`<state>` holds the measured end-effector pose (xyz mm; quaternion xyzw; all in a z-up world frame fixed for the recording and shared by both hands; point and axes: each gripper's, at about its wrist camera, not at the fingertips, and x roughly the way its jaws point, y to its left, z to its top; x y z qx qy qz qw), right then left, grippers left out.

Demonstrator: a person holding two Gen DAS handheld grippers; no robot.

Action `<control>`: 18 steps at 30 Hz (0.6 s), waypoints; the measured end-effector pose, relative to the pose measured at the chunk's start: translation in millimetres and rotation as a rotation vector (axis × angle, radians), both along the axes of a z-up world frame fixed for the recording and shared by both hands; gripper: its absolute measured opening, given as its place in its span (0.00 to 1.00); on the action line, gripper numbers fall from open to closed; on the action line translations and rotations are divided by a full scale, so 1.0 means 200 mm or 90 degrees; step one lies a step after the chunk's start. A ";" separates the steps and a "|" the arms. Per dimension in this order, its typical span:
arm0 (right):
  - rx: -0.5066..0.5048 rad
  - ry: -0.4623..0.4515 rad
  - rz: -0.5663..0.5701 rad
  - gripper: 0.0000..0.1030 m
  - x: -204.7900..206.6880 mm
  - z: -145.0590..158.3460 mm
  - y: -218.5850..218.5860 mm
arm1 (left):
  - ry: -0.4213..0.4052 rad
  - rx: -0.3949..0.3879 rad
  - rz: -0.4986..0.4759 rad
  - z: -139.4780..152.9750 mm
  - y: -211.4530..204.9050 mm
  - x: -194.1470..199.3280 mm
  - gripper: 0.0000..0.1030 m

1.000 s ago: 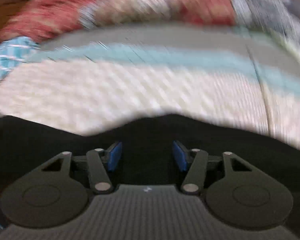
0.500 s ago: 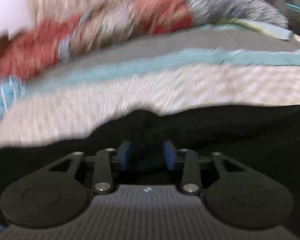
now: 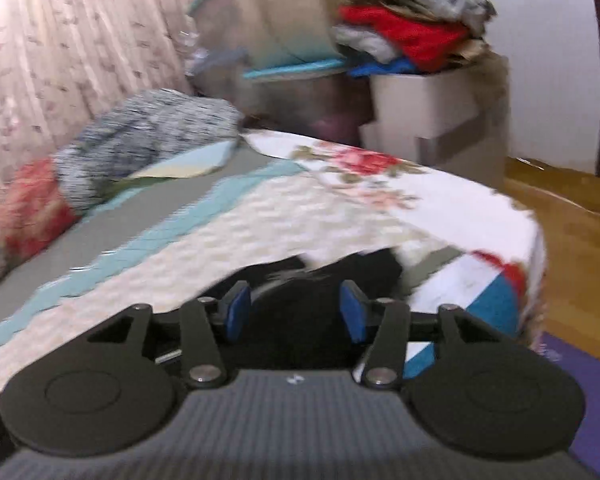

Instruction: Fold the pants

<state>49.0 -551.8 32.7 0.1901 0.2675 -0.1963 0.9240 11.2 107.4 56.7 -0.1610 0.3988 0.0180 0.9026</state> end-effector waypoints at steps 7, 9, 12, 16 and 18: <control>0.033 0.018 0.065 0.14 0.08 0.01 -0.08 | 0.078 0.086 -0.091 -0.18 -0.41 0.07 0.59; 0.017 -0.027 0.040 0.13 0.02 0.12 -0.16 | 0.081 0.106 -0.100 -0.18 -0.46 0.05 0.60; -0.037 0.007 -0.047 0.02 0.01 0.10 -0.34 | 0.084 0.101 -0.117 -0.17 -0.51 0.05 0.60; 0.109 0.030 -0.055 0.07 -0.02 -0.10 -0.50 | 0.092 0.137 -0.124 -0.19 -0.56 0.04 0.62; 0.167 -0.037 -0.065 0.13 -0.12 -0.13 -0.50 | 0.094 0.129 -0.122 -0.17 -0.56 0.03 0.62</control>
